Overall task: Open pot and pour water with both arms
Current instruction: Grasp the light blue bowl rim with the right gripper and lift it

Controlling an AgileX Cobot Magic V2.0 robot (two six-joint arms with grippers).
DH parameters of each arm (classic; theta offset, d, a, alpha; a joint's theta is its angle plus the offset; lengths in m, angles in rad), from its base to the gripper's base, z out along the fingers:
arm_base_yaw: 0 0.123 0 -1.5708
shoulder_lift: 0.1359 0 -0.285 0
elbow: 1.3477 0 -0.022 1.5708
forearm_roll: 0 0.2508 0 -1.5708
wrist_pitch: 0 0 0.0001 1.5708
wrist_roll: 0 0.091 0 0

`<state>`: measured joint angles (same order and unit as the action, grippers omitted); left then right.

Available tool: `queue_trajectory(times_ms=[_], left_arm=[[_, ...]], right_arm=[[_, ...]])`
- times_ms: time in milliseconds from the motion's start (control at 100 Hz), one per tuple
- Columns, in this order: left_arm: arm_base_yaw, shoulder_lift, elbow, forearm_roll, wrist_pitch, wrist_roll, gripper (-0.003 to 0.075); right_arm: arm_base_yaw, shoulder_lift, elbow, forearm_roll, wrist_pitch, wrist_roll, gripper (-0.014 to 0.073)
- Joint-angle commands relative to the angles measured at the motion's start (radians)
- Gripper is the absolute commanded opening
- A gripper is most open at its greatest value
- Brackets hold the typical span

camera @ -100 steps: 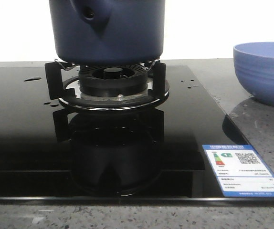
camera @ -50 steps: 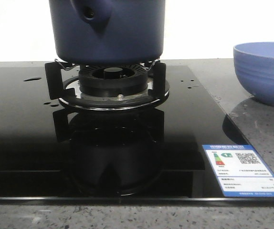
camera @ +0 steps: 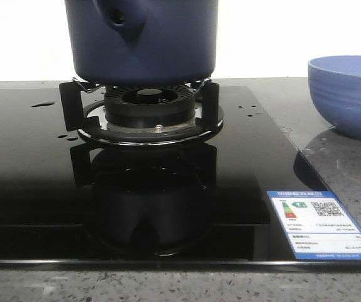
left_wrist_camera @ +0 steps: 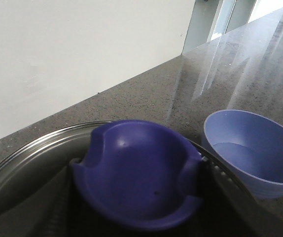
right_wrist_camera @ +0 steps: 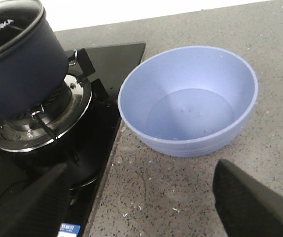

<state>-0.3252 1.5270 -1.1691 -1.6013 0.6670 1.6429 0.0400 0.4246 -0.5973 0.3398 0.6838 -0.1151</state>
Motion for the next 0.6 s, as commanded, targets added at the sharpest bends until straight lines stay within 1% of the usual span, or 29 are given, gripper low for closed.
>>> queue_trajectory(times_ms=[0, 80, 230, 340, 470, 590], left_arm=[[-0.003, -0.049, -0.052, -0.061, 0.041, 0.0, 0.0329], [0.009, -0.061, -0.069, -0.056, 0.039, 0.0, 0.0328], [0.067, -0.091, -0.094, -0.053, 0.039, 0.0, 0.0328], [0.119, -0.12, -0.095, -0.057, 0.039, 0.0, 0.0328], [0.181, -0.148, -0.095, -0.059, 0.064, 0.0, 0.0329], [0.217, -0.165, -0.095, -0.059, 0.071, 0.0, 0.0328]], right_arm=[[0.003, 0.021, -0.04, 0.018, -0.048, -0.008, 0.0539], [0.003, 0.044, -0.06, 0.018, -0.032, -0.008, 0.0539], [0.003, 0.145, -0.136, -0.001, -0.002, 0.014, 0.0539], [0.003, 0.26, -0.217, -0.081, 0.043, 0.078, 0.0539], [0.001, 0.411, -0.348, -0.197, 0.115, 0.133, 0.0539], [-0.024, 0.541, -0.464, -0.235, 0.199, 0.158, 0.0539]])
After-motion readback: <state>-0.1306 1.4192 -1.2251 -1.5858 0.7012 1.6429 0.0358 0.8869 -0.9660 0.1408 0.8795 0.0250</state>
